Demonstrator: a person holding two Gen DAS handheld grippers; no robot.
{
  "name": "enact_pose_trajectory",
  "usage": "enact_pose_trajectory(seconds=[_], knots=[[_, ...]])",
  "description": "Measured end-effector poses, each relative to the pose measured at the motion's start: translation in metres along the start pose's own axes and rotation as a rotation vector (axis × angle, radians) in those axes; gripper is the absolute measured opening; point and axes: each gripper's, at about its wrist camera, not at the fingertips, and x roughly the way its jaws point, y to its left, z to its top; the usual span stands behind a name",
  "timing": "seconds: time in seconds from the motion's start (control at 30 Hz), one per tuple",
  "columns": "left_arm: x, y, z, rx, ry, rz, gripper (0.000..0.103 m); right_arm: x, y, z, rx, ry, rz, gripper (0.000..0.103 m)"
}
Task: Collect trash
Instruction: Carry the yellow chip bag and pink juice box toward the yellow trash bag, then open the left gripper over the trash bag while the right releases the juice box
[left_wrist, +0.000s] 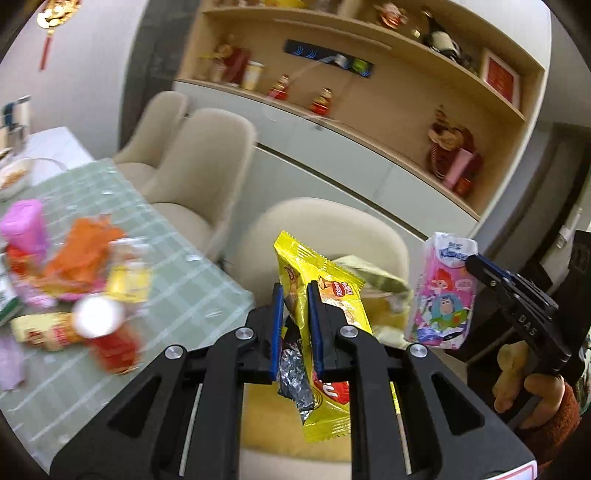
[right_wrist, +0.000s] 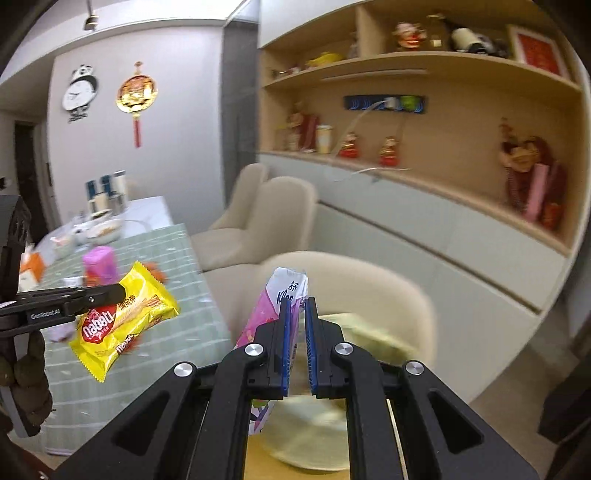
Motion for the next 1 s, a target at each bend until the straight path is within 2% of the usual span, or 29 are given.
enact_pose_trajectory(seconds=[0.17,0.33,0.47,0.57,0.63,0.7,0.77,0.8,0.87,1.0], knots=[[0.066,-0.049,0.006,0.010,0.062,-0.044,0.012,0.003,-0.078,-0.010,0.027,0.015,-0.084,0.009],[0.133,-0.089,0.024,0.088,0.081,-0.056,0.013,0.015,-0.128,-0.016,0.082,0.025,-0.115,0.009],[0.194,-0.114,0.016,0.246,0.152,0.021,0.013,0.021,-0.154,-0.018,0.131,0.023,-0.121,0.009],[0.233,-0.126,-0.012,0.413,0.303,0.116,0.013,0.025,-0.167,-0.020,0.145,0.019,-0.123,0.009],[0.246,-0.126,-0.025,0.463,0.390,0.161,0.013,0.031,-0.173,-0.024,0.155,0.025,-0.117,0.009],[0.253,-0.118,-0.029,0.458,0.439,0.182,0.013,0.040,-0.175,-0.026,0.161,0.041,-0.109,0.009],[0.250,-0.111,-0.022,0.412,0.426,0.183,0.013,0.050,-0.173,-0.027,0.163,0.054,-0.092,0.009],[0.245,-0.105,-0.015,0.362,0.414,0.153,0.013,0.056,-0.172,-0.027,0.164,0.058,-0.077,0.009],[0.237,-0.100,-0.007,0.292,0.406,0.108,0.028,0.066,-0.167,-0.023,0.162,0.063,-0.046,0.009],[0.204,-0.088,0.009,0.182,0.332,0.076,0.034,0.086,-0.144,-0.018,0.156,0.077,0.048,0.009]])
